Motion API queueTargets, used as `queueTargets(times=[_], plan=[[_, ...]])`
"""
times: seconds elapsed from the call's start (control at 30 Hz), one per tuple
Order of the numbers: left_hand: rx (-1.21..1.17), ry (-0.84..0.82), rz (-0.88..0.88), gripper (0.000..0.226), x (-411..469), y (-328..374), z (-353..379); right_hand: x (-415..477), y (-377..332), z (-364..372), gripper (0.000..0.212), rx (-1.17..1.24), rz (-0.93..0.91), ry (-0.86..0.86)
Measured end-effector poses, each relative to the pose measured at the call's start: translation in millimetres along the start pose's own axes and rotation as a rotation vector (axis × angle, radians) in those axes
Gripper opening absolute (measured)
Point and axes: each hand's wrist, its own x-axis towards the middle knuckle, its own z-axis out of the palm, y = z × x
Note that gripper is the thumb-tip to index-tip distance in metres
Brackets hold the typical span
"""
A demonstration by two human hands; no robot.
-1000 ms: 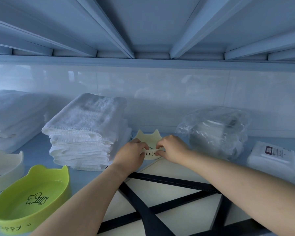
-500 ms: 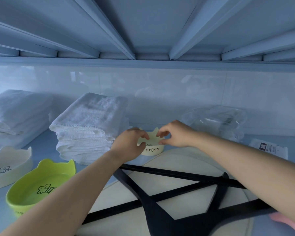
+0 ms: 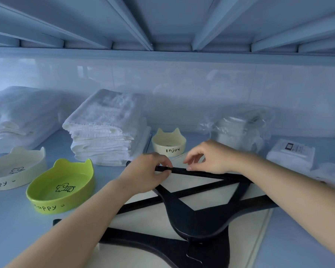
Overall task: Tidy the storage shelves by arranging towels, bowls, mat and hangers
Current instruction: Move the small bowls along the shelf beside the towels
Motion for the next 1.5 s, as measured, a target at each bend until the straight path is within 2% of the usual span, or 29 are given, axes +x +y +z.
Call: queueTargets(times=[0.27,0.4,0.47,0.63,0.83,1.07,1.23,1.33,1.5], plan=[[0.034,-0.064,0.159,0.016,-17,20,2,-54,-19,16,0.018,-0.006,0.082,0.230],[-0.034,-0.106,0.101,0.022,-21,24,8,-73,-15,24,0.017,-0.070,0.190,0.489],[-0.047,-0.112,0.070,0.024,-22,23,9,-77,-15,25,0.019,-0.050,0.190,0.553],[-0.097,-0.104,0.045,0.027,-26,26,8,-78,-18,26,0.017,-0.078,0.164,0.549],[-0.057,-0.132,0.214,0.021,-46,28,-5,-81,-18,23,0.015,-0.005,0.143,0.487],[-0.212,-0.215,0.199,0.030,-46,20,-13,-83,-13,19,0.018,0.029,0.119,0.425],[-0.187,-0.248,0.187,0.046,-45,17,-13,-85,-16,19,0.018,0.056,0.075,0.432],[-0.191,-0.234,0.207,0.046,-44,18,-13,-85,-16,19,0.015,0.054,0.046,0.442],[-0.168,-0.193,0.273,0.048,-43,19,-10,-88,-8,12,0.022,0.021,0.015,0.443]])
